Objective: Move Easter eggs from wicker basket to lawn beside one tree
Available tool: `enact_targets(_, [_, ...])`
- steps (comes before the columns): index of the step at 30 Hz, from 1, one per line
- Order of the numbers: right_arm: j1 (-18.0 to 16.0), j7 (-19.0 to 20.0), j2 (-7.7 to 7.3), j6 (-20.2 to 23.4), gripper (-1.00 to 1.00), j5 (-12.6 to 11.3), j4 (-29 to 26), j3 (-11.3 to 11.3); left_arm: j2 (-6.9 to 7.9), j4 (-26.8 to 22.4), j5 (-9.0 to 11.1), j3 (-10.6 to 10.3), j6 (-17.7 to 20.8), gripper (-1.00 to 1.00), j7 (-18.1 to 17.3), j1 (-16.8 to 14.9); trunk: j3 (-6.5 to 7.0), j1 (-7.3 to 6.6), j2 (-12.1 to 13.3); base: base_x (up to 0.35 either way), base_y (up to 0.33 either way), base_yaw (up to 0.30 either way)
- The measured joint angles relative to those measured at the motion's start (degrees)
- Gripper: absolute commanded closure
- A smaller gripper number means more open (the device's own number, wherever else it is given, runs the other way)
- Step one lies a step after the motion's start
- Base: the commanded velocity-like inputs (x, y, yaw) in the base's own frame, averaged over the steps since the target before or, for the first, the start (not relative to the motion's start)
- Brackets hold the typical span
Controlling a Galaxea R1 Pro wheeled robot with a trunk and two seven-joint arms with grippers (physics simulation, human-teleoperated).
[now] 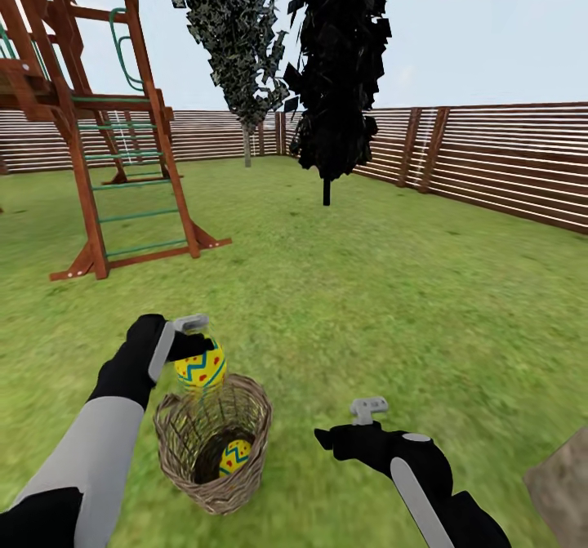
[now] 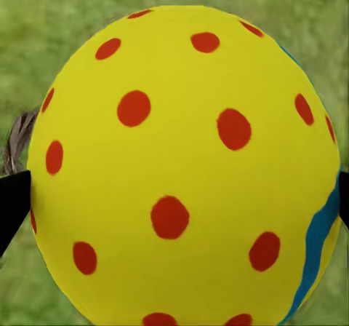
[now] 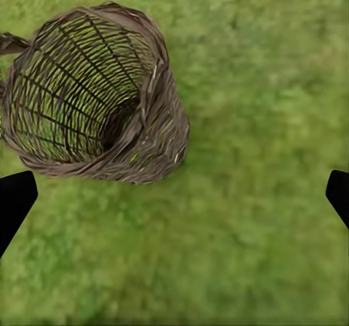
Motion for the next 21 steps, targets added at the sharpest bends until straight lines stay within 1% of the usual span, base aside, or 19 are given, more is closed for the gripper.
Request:
enact_targets(1, [0.0,0.0,0.00,0.0,-1.00,0.0,0.0,0.0,-0.14,-2.4,0.0,-0.5,0.0,1.00,0.0,0.1,0.18,-0.22,0.4,0.000,0.000,0.000])
enact_targets(2, [0.0,0.0,0.00,0.0,-1.00,0.0,0.0,0.0,-0.25,-5.9,0.0,-1.5,0.0,1.00,0.0,0.8,0.36,-0.44,0.8,0.000,0.000,0.000])
enact_targets(6, [0.0,0.0,0.00,0.0,-1.00,0.0,0.0,0.0,-0.36,-16.3,-0.1,-3.7,0.0,1.00,0.0,4.7,1.07,-1.32,2.4,0.000,0.000,0.000])
enact_targets(7, [0.0,0.0,0.00,0.0,-1.00,0.0,0.0,0.0,-0.37,-20.1,-0.1,-4.1,0.0,1.00,0.0,6.1,1.25,-1.54,2.8,0.000,0.000,0.000])
enact_targets(12, [0.0,0.0,0.00,0.0,-1.00,-0.1,0.0,0.0,-0.38,-30.6,0.0,-4.6,0.0,1.00,0.0,10.2,2.15,-2.63,4.8,0.000,0.000,-0.002])
enact_targets(14, [0.0,0.0,0.00,0.0,-1.00,-0.1,0.0,0.0,-0.38,-32.0,0.0,-4.7,0.0,1.00,0.0,10.8,2.37,-2.86,5.2,0.000,0.000,-0.110])
enact_targets(18, [0.0,0.1,0.00,0.0,-1.00,-0.2,0.0,-0.1,-0.38,-32.7,0.1,-4.7,0.0,1.00,0.0,11.1,2.58,-2.86,5.2,0.000,0.000,-0.190])
enact_targets(21, [0.0,0.1,0.00,0.0,-1.00,-0.2,0.0,-0.1,-0.38,-33.0,0.2,-5.5,0.0,1.00,0.0,11.1,2.78,-2.86,5.2,0.000,0.000,-0.211])
